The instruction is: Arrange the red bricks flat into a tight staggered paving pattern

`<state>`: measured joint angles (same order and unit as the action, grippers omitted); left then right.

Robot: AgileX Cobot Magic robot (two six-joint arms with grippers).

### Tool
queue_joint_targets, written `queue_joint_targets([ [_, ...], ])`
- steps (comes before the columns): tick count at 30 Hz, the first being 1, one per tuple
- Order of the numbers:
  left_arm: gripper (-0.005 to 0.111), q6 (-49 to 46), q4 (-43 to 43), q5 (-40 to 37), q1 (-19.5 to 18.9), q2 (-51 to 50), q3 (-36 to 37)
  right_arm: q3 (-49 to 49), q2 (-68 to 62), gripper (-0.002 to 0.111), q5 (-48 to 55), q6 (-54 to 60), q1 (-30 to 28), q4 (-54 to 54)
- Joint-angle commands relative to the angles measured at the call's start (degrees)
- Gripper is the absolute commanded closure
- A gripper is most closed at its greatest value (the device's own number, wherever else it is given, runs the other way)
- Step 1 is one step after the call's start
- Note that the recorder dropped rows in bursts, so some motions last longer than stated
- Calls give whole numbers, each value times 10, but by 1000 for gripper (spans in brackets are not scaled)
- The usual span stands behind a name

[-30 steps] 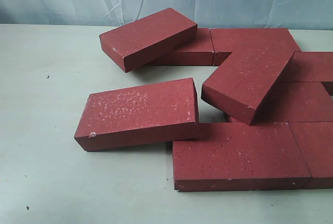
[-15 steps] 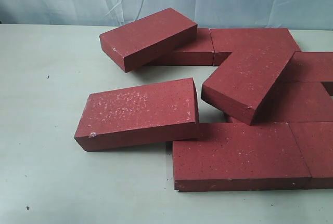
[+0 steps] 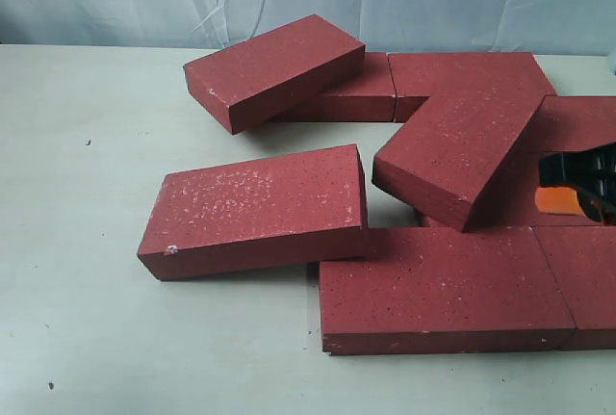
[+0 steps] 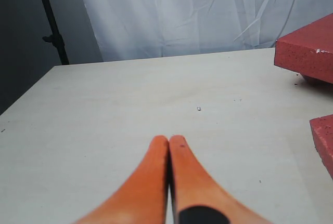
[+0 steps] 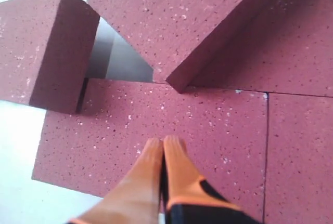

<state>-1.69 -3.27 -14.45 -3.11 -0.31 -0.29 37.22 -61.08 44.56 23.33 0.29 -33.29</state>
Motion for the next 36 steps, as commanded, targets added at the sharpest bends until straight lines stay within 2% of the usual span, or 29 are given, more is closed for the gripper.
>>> queue_joint_targets([
  [1,107,2,4,8,-2,3,3,6,-28,109,-3,40,31,-31],
  [5,107,2,4,8,-2,3,3,26,-64,109,-27,41,101,-11],
  [13,107,2,4,8,-2,3,3,80,-144,109,-33,40,185,22],
  [22,107,2,4,8,-2,3,3,163,-249,109,-33,-48,232,129],
  [30,107,2,4,8,-2,3,3,212,-333,109,-36,-68,267,154],
  [36,107,2,4,8,-2,3,3,221,-372,109,-86,-102,297,167],
])
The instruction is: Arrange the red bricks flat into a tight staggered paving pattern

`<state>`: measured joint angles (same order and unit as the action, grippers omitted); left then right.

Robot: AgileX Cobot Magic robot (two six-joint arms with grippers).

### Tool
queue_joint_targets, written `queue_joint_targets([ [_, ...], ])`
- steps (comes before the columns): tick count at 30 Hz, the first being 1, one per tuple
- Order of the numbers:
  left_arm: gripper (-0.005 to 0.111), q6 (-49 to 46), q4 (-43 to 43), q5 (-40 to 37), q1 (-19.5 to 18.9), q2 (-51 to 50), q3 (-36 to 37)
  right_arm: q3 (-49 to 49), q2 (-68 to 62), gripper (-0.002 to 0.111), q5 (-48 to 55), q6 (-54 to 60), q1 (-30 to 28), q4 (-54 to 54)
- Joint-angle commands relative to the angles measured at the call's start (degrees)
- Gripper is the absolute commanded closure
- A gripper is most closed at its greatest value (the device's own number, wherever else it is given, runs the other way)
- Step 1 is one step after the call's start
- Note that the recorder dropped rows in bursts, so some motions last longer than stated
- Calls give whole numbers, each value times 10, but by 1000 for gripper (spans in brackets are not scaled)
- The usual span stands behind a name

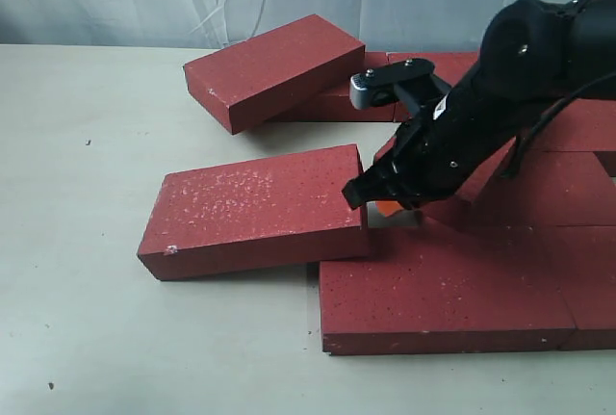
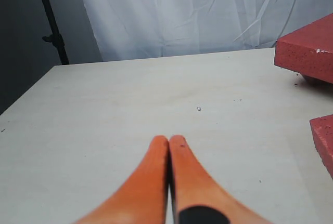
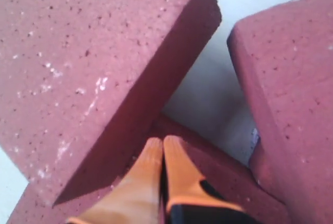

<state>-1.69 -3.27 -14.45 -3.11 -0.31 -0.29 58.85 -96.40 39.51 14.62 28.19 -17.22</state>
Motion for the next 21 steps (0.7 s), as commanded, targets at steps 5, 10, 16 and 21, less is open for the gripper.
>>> queue_joint_targets([
  [5,107,2,4,8,-2,3,3,5,-40,109,-84,-21,47,-6],
  [10,107,2,4,8,-2,3,3,5,-56,109,-147,-40,73,-45],
  [16,107,2,4,8,-2,3,3,5,-82,109,-196,-43,96,-64],
  [21,107,2,4,8,-2,3,3,5,-68,109,-193,-43,95,-67],
])
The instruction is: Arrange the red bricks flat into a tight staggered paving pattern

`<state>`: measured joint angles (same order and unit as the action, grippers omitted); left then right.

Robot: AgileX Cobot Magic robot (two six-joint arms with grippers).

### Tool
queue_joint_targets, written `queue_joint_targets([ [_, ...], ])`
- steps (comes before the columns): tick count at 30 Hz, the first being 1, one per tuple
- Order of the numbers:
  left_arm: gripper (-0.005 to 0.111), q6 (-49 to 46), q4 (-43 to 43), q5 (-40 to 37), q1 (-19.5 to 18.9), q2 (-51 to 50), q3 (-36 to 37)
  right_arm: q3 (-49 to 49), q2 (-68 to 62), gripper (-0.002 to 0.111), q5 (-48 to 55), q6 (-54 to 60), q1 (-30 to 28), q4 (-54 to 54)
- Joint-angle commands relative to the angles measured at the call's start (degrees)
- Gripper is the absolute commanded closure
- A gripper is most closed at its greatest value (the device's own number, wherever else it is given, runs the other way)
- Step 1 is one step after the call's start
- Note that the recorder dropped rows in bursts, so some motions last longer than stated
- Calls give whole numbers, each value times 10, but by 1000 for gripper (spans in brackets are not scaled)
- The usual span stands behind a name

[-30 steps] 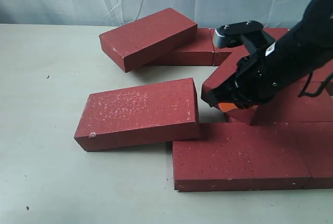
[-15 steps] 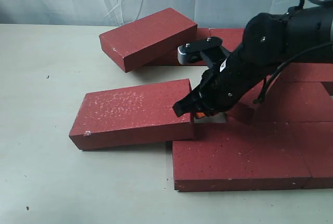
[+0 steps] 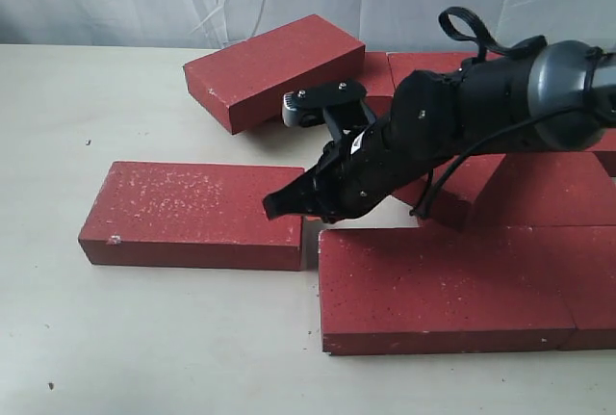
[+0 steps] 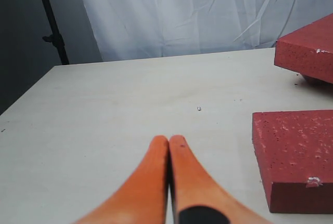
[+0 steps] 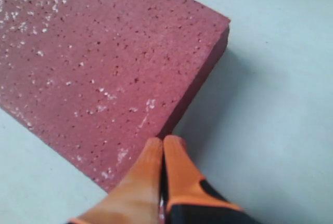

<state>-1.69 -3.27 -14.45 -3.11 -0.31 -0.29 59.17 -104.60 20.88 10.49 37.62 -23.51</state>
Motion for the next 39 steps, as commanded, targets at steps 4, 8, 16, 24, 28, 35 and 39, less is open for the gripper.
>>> queue_joint_targets([
  [4,107,2,4,8,-2,3,3,2,35,109,-2,-3,0,-4],
  [8,107,2,4,8,-2,3,3,2,57,109,-8,-12,-7,-4],
  [16,107,2,4,8,-2,3,3,2,50,109,-112,-62,-56,-6],
  [24,107,2,4,8,-2,3,3,2,11,109,-131,-62,-116,-11],
  [28,107,2,4,8,-2,3,3,2,3,109,-106,-62,-138,-9],
  [35,107,2,4,8,-2,3,3,2,20,109,-14,-63,-154,64],
  [39,107,2,4,8,-2,3,3,2,46,109,36,-65,-167,88],
])
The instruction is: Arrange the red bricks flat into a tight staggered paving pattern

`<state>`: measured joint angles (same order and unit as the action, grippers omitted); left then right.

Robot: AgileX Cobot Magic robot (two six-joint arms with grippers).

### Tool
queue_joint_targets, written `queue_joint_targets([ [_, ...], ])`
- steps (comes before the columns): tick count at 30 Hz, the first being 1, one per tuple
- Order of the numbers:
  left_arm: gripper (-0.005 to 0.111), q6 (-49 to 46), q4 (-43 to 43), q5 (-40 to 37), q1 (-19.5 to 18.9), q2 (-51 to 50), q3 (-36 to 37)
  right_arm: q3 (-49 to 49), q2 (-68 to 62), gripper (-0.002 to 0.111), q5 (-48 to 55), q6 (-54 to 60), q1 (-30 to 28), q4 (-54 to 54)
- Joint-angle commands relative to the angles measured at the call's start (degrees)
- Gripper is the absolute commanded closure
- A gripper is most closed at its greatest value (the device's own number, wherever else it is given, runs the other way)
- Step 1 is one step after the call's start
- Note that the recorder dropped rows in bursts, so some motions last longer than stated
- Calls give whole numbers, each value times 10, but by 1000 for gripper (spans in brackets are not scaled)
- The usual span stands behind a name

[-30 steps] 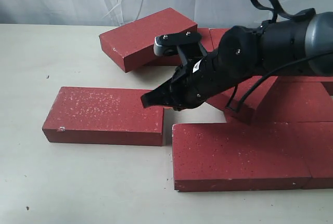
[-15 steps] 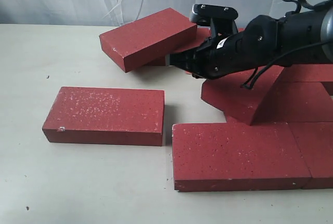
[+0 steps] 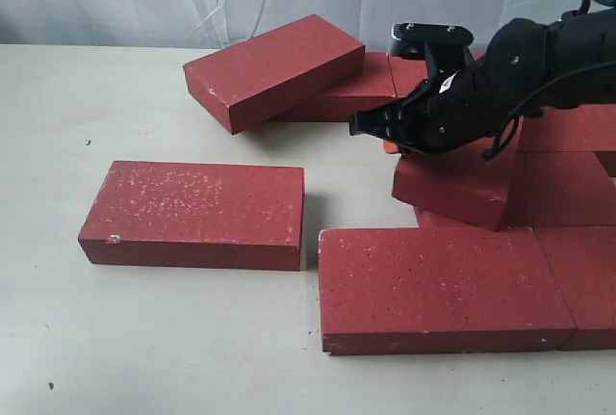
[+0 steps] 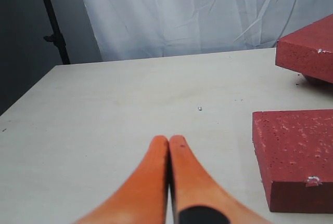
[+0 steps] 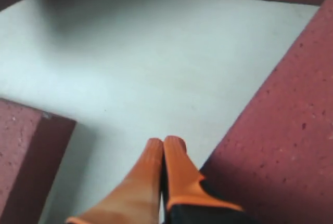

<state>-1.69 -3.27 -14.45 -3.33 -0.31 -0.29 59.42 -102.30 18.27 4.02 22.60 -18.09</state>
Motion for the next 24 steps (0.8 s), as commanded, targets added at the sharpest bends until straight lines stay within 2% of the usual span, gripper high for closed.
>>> queue_joint_targets([
  [1,107,2,4,8,1,3,3,-1,30,109,73,0,-22,36],
  [8,107,2,4,8,1,3,3,-1,67,109,107,0,-55,36],
  [14,107,2,4,8,1,3,3,-1,116,109,134,2,-55,36],
  [24,107,2,4,8,1,3,3,-3,201,109,254,4,-49,39],
])
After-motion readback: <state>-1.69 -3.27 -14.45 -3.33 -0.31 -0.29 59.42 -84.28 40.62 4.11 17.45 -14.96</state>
